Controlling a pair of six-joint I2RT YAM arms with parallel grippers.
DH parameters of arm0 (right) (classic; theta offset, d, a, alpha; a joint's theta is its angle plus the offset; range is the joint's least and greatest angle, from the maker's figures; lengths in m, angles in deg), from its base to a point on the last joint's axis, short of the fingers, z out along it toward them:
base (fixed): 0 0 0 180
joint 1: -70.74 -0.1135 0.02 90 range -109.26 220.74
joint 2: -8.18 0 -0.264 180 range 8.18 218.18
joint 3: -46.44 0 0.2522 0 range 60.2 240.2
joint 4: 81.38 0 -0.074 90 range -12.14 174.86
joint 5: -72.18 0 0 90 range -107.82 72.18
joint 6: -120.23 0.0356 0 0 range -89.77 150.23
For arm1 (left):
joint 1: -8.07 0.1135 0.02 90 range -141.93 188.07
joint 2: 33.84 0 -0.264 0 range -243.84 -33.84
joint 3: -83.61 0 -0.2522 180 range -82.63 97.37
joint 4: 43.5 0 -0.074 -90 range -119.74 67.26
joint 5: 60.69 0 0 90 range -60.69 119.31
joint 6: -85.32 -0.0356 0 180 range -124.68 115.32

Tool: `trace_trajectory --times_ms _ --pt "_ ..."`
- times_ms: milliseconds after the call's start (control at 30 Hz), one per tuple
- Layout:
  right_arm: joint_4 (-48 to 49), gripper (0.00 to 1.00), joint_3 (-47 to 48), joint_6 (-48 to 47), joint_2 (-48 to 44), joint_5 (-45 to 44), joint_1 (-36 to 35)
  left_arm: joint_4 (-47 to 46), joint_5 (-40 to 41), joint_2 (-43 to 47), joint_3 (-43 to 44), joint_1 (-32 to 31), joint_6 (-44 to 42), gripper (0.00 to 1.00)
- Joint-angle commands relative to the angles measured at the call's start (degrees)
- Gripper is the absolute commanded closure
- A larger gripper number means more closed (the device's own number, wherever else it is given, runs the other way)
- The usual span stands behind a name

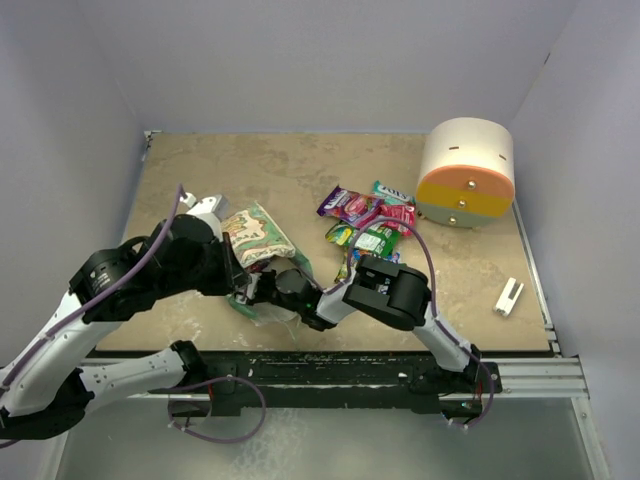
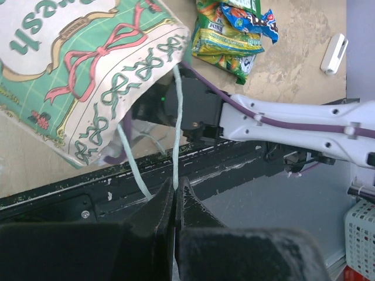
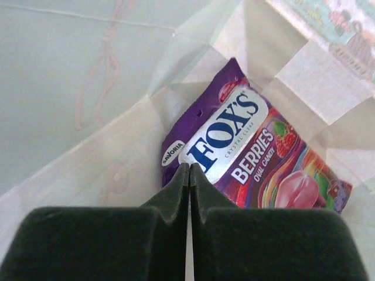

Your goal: Take the snacks out of the paper bag

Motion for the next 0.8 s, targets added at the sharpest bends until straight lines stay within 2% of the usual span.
trace_trajectory --times_ms 0,400,767 --pt "1.83 1.00 -3.77 1.75 -7.84 0.24 0.47 -1.00 3.88 2.21 -1.11 -0.08 4.82 1.00" --pt "0.80 1.00 -14.82 2.45 -19.58 5.04 -0.10 -4.00 5.99 2.85 -2.98 -0.09 8.82 1.00" --pt "-2.47 1.00 -14.59 1.22 -25.68 5.09 -0.32 -10.13 2.45 -1.26 -4.70 -0.12 7.23 1.00"
